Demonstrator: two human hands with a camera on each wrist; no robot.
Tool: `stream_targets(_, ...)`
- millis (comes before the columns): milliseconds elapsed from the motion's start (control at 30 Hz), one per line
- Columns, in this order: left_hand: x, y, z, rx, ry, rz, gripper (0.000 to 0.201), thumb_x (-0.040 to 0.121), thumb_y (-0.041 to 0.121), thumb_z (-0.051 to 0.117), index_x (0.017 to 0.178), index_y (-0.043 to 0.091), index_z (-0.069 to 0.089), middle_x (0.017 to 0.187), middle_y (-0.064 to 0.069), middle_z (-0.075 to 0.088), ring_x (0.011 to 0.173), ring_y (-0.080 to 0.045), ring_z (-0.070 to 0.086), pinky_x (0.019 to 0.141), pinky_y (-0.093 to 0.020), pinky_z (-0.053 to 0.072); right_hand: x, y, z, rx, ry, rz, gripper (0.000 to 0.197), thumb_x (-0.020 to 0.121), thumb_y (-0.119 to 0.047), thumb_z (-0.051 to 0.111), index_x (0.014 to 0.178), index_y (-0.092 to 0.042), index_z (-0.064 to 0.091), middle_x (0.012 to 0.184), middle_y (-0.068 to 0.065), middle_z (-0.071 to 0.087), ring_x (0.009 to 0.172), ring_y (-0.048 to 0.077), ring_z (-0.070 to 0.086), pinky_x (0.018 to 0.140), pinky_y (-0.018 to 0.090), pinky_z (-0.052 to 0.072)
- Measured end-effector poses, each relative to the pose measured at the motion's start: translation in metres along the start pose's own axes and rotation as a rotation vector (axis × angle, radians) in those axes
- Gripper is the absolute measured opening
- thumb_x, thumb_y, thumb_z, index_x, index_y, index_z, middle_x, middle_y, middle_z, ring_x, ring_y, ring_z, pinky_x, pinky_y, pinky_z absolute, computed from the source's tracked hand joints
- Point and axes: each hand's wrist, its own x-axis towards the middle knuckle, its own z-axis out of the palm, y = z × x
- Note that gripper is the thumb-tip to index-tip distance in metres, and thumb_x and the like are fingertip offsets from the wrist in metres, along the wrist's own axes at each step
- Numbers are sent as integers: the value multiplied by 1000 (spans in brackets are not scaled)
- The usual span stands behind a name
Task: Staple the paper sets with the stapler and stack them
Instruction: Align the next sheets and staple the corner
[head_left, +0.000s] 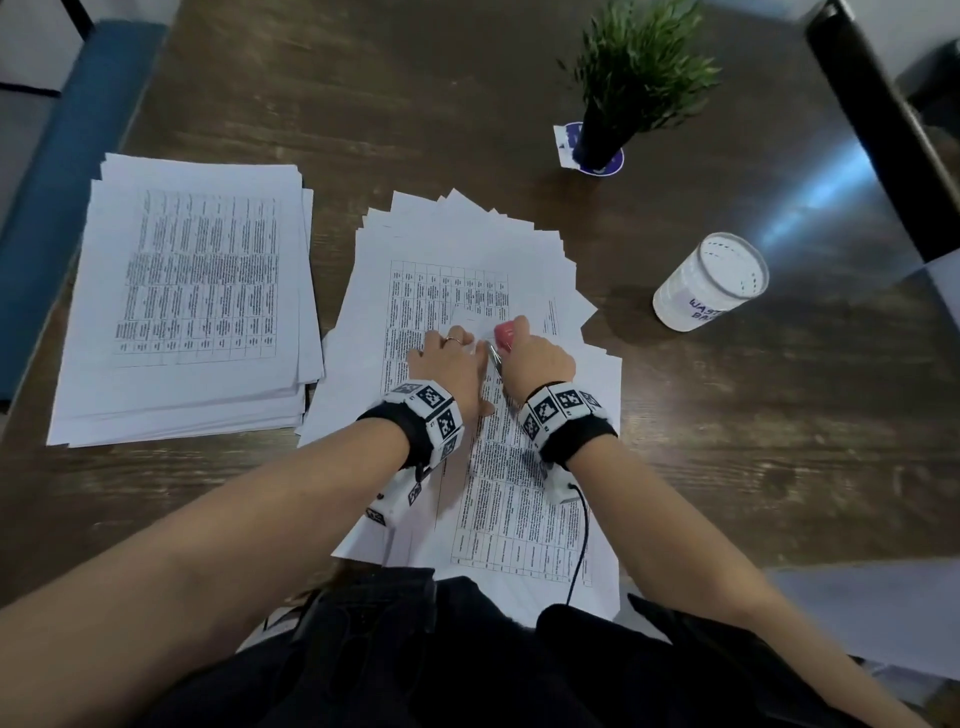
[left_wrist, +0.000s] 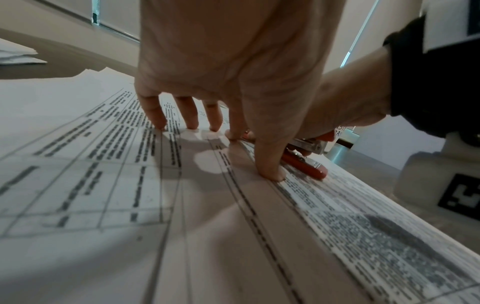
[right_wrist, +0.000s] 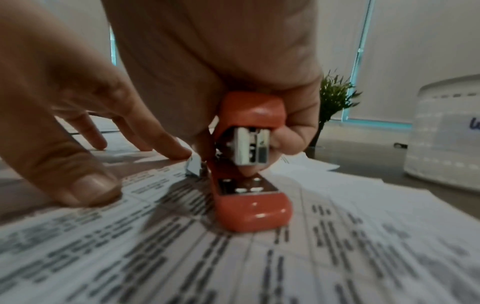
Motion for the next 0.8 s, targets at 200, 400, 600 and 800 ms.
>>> stream_targets(200,-3,-6,0,-42,7,18,86,74,66,66,144,30,31,152,3,28,134,-29,26,102,-49,33,11,-10,-7,44,-11,108,46,102,-46,33,127,-8,36,110,14,65,100,34,63,70,35,36)
stream_targets(400,-2,-8,4,-58,53,33,88,75,61,67,146,27,28,148,1,30,129,-28,29,100,-46,35,3,9,-7,-104,-55,41,37,101,-32,39,131,-12,32,106,15,66,95,34,64,69,35,36)
stream_targets(600,5,-9,10,-72,22,38,99,72,64,70,150,25,23,160,-2,10,142,-32,15,114,-57,17,-1,0,-5,-71,-20,76,44,103,-40,36,131,-7,35,111,14,65,101,34,63,69,35,35)
stream_targets(800,7,-6,10,-55,-20,33,105,69,60,74,152,24,21,162,-1,7,143,-32,13,113,-62,7,3,-7,-4,-60,-11,103,41,103,-41,34,127,-8,37,111,13,66,101,33,63,71,35,36)
